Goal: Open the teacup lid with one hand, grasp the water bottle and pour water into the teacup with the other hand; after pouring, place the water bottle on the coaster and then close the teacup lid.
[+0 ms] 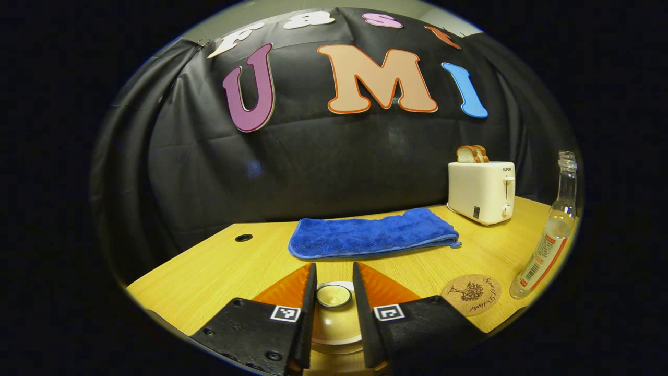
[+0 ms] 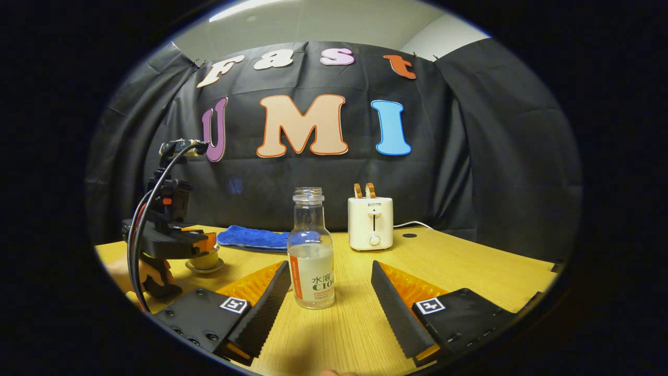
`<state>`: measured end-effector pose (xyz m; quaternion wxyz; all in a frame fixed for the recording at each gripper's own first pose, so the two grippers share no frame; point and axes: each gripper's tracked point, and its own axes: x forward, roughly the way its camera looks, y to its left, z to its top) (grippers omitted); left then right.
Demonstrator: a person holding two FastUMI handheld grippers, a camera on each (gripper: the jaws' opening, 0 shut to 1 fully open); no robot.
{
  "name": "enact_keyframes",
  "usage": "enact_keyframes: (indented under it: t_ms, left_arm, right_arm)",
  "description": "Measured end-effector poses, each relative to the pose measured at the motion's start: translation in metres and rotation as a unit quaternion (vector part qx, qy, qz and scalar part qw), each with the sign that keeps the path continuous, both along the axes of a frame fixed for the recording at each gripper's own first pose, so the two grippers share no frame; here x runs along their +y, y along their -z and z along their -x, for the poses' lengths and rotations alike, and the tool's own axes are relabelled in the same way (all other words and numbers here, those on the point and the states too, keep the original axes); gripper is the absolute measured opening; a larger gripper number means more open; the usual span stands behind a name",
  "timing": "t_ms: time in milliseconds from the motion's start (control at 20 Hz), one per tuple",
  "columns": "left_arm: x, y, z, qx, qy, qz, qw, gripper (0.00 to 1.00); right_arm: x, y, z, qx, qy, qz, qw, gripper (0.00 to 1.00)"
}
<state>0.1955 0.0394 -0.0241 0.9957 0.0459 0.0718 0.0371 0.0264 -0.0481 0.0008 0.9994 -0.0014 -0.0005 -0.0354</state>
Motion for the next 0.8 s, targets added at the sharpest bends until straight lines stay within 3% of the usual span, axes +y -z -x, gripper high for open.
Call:
enact_keyframes:
  t_ms: [100, 500, 800]
  left_arm:
    - [-0.001, 0.0, 0.0, -0.003, 0.005, 0.007, 1.0, 0.3]
    - [0.001, -0.002, 0.002, -0.011, 0.005, 0.017, 1.0, 0.23]
    - [0.01, -0.022, 0.01, -0.077, -0.005, 0.04, 0.996, 0.23]
  right_arm:
    - [0.0, 0.0, -0.001, 0.0, 0.0, 0.0, 1.0, 1.0]
    - [-0.001, 0.0, 0.0, 0.0, -0.002, 0.0, 1.0, 0.97]
    - [-0.001, 0.0, 0.0, 0.0, -0.002, 0.001, 1.0, 0.97]
